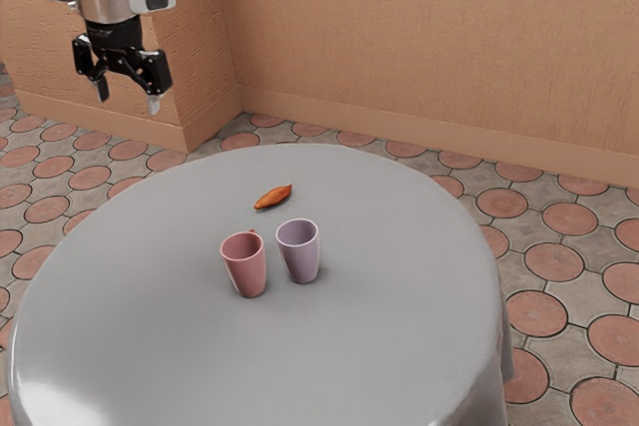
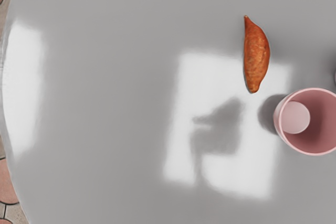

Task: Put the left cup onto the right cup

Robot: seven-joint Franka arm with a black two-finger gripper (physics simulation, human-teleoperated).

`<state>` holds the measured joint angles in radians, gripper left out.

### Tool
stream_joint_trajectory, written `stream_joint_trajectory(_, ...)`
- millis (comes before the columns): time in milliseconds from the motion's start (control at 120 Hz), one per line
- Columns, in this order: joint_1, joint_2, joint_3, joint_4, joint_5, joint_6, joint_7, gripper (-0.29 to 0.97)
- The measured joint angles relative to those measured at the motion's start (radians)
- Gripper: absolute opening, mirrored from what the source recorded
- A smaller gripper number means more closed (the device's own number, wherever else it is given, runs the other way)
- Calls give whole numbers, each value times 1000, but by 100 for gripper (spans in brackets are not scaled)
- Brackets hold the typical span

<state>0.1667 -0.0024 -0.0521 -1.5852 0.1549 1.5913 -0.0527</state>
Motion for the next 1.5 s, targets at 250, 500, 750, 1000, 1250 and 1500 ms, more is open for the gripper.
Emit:
stream_joint_trajectory(250,36,-2,-22,-1,3,4,1,68)
stream_joint_trajectory(500,75,3,-55,-32,5,19,-3,68)
stream_joint_trajectory(750,127,13,-104,-39,6,45,-21,68)
stream_joint_trajectory(1000,27,45,-162,-41,6,62,-52,68)
stream_joint_trajectory(1250,-212,59,-180,-76,6,80,-83,68)
stream_joint_trajectory(1500,-102,102,-179,-124,17,133,-107,68)
